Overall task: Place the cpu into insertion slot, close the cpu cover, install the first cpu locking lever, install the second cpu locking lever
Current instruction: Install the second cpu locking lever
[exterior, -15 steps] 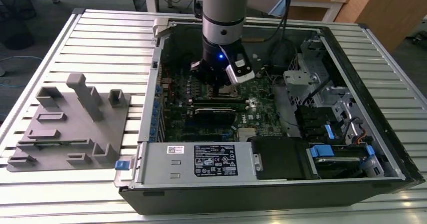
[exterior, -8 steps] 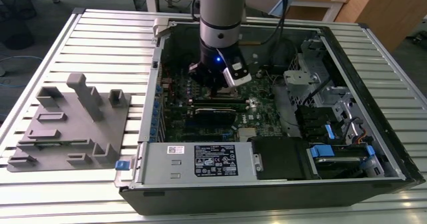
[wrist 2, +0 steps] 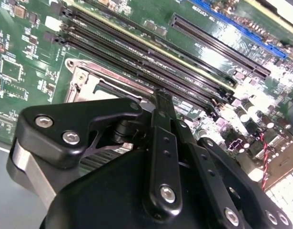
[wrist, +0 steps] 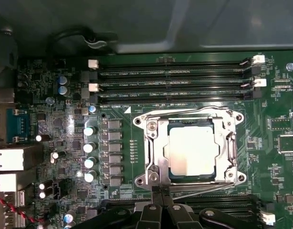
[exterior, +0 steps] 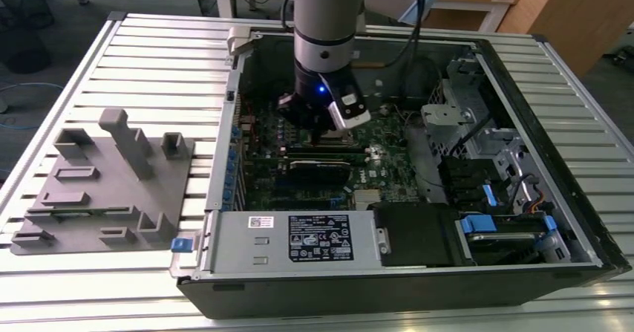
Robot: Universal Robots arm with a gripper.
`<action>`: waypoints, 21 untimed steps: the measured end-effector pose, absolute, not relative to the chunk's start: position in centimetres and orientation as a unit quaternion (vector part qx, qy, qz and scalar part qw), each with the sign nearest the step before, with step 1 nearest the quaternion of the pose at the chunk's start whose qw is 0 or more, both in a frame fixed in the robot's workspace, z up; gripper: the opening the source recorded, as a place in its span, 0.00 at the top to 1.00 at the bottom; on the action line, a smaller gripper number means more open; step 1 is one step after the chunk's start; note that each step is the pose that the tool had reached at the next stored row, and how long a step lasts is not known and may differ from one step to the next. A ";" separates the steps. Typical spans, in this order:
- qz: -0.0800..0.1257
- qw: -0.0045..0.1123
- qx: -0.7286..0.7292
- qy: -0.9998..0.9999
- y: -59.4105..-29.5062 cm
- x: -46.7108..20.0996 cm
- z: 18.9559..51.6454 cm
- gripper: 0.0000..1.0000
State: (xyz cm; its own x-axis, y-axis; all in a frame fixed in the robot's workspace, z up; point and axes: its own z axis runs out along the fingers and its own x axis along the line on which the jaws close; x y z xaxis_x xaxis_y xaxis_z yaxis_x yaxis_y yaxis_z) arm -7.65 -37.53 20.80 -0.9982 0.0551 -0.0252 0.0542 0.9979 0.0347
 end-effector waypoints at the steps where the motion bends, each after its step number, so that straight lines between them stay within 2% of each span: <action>1: 0.017 0.013 0.027 0.999 -37.5 -7.8 20.8 0.89; 7: 0.018 0.014 0.028 0.999 -37.5 -8.3 20.7 0.89; 15: 0.035 0.015 0.028 0.999 -37.5 -8.6 20.6 0.89; 21: 0.038 0.016 0.028 0.999 -37.5 -9.0 20.5 0.89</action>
